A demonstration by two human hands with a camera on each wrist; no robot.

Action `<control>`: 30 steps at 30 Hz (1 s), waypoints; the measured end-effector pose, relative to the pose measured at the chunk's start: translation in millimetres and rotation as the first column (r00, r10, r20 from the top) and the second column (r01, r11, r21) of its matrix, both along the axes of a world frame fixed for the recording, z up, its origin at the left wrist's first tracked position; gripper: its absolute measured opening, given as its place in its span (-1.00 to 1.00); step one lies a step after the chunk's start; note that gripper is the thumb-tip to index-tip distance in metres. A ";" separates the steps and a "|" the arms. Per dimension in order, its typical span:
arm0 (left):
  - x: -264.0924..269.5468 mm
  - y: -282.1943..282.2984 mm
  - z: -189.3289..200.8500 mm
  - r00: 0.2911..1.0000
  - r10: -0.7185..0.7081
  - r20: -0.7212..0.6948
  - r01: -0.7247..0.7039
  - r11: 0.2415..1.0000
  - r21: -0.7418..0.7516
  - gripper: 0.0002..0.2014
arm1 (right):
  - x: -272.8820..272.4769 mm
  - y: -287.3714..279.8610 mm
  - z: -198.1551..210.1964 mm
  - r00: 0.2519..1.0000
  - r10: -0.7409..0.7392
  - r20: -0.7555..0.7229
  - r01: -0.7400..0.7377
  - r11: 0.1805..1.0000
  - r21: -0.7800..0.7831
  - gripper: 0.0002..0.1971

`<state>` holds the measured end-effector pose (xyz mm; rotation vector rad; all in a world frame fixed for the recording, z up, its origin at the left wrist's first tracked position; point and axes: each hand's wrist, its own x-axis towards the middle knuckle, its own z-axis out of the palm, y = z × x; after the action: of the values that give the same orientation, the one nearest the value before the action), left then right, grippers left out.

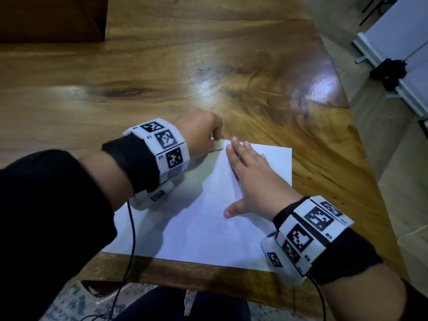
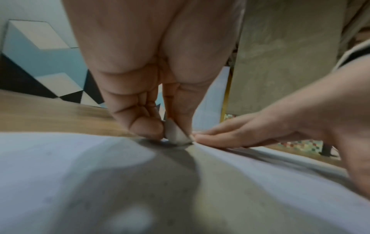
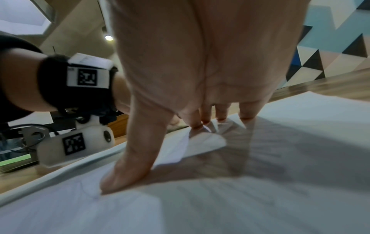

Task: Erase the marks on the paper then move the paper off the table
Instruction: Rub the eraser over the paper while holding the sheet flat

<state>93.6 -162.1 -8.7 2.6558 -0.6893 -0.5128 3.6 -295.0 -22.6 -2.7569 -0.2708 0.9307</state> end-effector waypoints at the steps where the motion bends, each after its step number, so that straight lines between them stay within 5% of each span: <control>1: -0.4 -0.7 -0.6 1.000 0.000 0.011 0.000 1.000 0.007 -0.87 | 0.2 -0.2 0.2 1.000 0.000 -0.001 0.000 1.000 0.001 0.35; 7: -28.8 16.7 0.4 0.969 -0.177 -0.173 0.197 0.975 0.104 -0.88 | -0.4 -1.4 -0.7 1.000 -0.011 0.008 0.011 1.000 0.026 0.34; 13: -0.1 15.7 2.2 0.996 0.081 0.034 -0.079 0.996 -0.048 -0.90 | -0.2 -0.3 -2.7 1.000 -0.003 0.011 0.003 1.000 0.001 0.35; 18: -12.5 29.4 1.6 0.978 -0.056 -0.200 0.060 0.998 0.011 -0.90 | -1.4 0.2 0.9 1.000 -0.013 0.004 0.013 1.000 0.009 0.33; 27: -12.8 17.2 -7.1 0.997 0.071 -0.005 -0.071 0.995 -0.067 -0.88 | -1.2 0.6 1.1 1.000 -0.015 0.011 0.015 1.000 0.019 0.32; 30: -29.7 26.0 -8.1 0.995 -0.050 -0.080 0.047 0.998 -0.044 -0.88 | -0.3 1.3 1.5 1.000 -0.010 0.008 0.010 1.000 -0.004 0.33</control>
<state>63.9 -136.1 -16.8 2.5690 -0.7334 -0.6096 3.3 -293.7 -21.1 -2.7640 -0.2560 0.9192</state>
